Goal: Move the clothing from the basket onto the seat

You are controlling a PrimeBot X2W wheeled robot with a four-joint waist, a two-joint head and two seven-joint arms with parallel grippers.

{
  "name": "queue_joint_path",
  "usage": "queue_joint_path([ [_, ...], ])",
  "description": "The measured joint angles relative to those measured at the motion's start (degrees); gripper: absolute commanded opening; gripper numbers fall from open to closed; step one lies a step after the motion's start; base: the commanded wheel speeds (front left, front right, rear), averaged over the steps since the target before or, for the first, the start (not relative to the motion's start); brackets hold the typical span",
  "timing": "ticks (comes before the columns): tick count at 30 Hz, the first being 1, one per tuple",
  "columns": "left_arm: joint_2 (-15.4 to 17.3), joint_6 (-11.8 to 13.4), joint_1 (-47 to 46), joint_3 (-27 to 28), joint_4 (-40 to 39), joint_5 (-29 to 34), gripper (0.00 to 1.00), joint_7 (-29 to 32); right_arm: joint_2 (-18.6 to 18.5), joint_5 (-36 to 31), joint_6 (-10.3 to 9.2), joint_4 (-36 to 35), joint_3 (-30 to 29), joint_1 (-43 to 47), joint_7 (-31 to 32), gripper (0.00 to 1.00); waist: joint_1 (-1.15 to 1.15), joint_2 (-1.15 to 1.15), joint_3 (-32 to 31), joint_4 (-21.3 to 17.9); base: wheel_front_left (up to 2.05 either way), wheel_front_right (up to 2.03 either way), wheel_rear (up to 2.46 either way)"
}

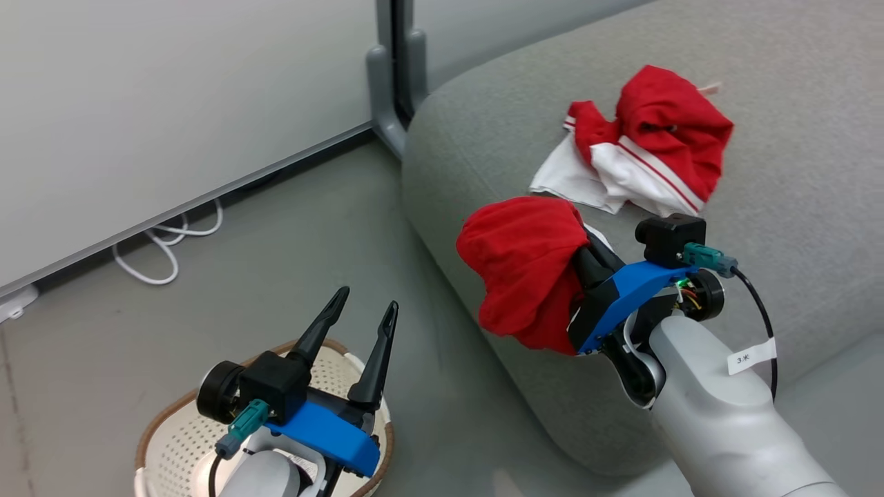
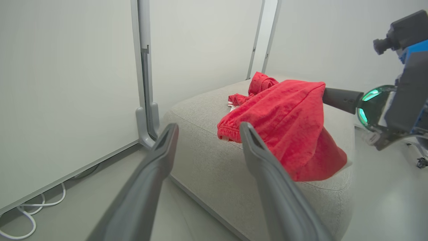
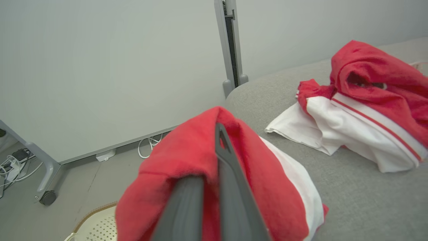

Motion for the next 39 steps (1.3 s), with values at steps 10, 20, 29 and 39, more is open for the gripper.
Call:
queue_joint_path([
  [10, 0.0, 0.0, 0.0, -0.4, 0.4, 0.1, 1.0, 0.0, 0.2, -0.4, 0.0, -0.4, -0.9, 1.3, 0.0, 0.0, 0.0, 0.0, 0.2, -4.7, 0.0, 0.0, 0.0],
  [20, 0.2, 0.0, -0.2, -0.9, 0.3, 0.2, 1.0, 0.0, 0.1, -0.8, 0.0, -1.0, -2.0, 1.4, 0.0, 0.0, 0.0, 0.0, 1.0, -4.1, 0.0, 0.0, 0.0],
  [29, 1.4, 0.0, -2.5, -1.5, -1.2, 1.0, 1.0, 0.0, -4.3, 4.2, 0.0, -3.3, -7.6, -5.0, 0.8, 0.0, 0.0, 0.0, 5.2, -1.8, 0.0, 0.0, 0.0],
  [39, 4.5, 0.0, -9.4, -4.5, -6.6, 2.7, 1.0, 0.0, -18.0, 3.8, 0.0, -5.5, -17.5, -18.1, 3.3, 0.0, 0.0, 0.0, 15.1, 1.6, 0.0, 0.0, 0.0],
])
